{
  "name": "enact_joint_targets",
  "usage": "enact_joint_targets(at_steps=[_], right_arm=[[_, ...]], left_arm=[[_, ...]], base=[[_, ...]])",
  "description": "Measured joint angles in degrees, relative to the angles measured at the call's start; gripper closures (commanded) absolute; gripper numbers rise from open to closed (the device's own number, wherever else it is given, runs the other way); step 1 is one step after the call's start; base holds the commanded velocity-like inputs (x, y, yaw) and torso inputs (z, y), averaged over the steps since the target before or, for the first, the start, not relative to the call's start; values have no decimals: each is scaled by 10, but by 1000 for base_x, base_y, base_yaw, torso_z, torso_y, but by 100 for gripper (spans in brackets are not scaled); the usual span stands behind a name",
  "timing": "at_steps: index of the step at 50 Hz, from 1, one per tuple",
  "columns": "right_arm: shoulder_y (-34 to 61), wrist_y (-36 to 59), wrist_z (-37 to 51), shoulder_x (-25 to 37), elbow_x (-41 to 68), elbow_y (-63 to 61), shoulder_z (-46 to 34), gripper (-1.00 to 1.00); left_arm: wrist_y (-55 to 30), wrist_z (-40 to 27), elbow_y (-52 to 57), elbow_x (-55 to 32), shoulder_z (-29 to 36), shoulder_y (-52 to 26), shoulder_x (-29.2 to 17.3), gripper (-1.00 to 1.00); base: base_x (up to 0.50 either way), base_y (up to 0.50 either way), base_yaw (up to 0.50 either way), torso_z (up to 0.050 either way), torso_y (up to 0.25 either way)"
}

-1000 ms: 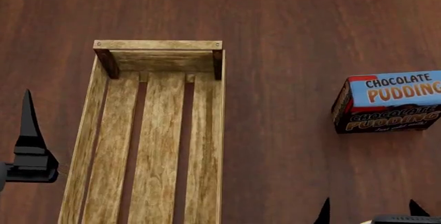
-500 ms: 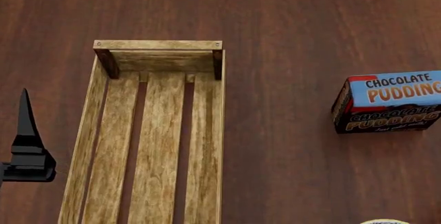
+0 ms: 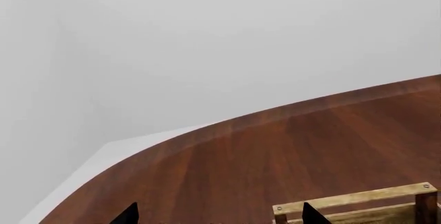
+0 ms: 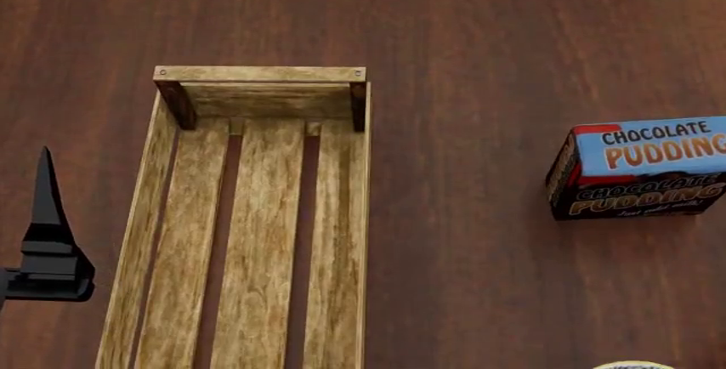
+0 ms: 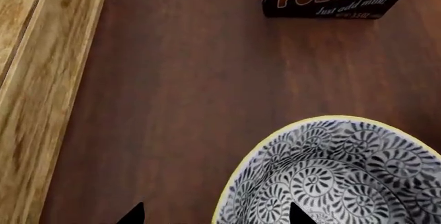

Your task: Stack the left bowl on the right bowl and place them in the tray.

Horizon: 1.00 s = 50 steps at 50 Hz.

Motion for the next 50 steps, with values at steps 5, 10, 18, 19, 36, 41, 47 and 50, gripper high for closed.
enact_joint_targets(at_steps=[5, 10, 18, 19, 36, 41, 47, 50], right_arm=[[2, -13, -12, -3, -15, 20, -15, -100], [4, -24, -22, -5, -26, 37, -27, -100], [6, -39, -34, -7, -38, 61, -40, -100], [6, -40, -35, -7, -39, 64, -41, -100], [3, -65, -51, -9, -53, 102, -49, -100], [3, -70, -55, -10, -55, 111, -51, -100], [4, -76, -59, -11, -58, 121, -54, -100], [4, -79, -61, -12, -59, 127, -55, -100]], left_arm=[[0, 0, 0, -1, 0, 0, -1, -100], [1, -1, 0, -1, 1, 0, -2, -100], [1, -2, 0, -2, 2, 1, -3, -100], [1, -2, 0, -2, 2, 1, -3, -100], [3, -4, 0, -4, 5, 1, -6, -100], [3, -5, 0, -4, 5, 1, -6, -100], [2, -6, 0, -5, 6, 1, -7, -100], [2, -7, 0, -5, 6, 1, -8, -100]], base=[[0, 0, 0, 0, 0], [0, 0, 0, 0, 0], [0, 0, 0, 0, 0], [0, 0, 0, 0, 0], [0, 0, 0, 0, 0], [0, 0, 0, 0, 0], [0, 0, 0, 0, 0], [0, 0, 0, 0, 0]])
